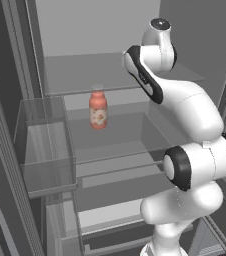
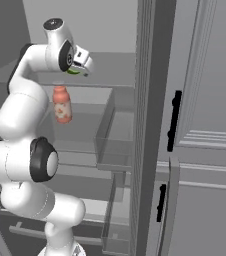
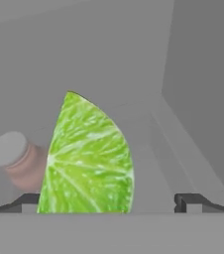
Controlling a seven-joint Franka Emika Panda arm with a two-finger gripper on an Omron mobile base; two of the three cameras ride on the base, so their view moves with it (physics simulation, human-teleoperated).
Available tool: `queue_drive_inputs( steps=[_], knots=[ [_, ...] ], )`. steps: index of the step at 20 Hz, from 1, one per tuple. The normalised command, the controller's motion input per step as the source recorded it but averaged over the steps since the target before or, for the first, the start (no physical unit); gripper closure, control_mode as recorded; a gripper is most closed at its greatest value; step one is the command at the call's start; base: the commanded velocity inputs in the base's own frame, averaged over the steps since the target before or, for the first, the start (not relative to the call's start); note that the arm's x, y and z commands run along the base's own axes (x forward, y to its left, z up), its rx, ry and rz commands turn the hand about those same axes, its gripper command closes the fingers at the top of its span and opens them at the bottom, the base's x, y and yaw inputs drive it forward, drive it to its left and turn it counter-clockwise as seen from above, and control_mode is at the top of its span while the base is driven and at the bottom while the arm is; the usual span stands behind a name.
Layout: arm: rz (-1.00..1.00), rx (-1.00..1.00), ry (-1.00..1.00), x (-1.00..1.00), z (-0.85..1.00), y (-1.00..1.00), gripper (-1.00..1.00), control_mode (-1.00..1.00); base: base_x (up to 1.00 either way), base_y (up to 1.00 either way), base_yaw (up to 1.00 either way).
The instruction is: Grab a lemon wedge from the fridge and one ice cube from the ice bowl, and put them in the glass of lemonade.
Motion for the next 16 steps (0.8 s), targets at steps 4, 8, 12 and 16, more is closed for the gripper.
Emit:
queue_drive_inputs(
  steps=[4, 8, 12, 16],
  knots=[
    [0.12, 0.0, -0.02, 0.27, 0.0, 0.0, -1.0, -1.0, 0.0, 0.0, 0.0],
    [0.14, 0.0, 0.0, 0.16, -0.03, 0.0, -1.0, -1.0, 0.0, 0.0, 0.0],
    [0.1, 0.0, 0.01, 0.0, -0.23, 0.0, -1.0, -1.0, 0.0, 0.0, 0.0],
    [0.07, 0.0, 0.03, -0.01, -0.2, 0.0, -1.0, -1.0, 0.0, 0.0, 0.0]
  ],
)
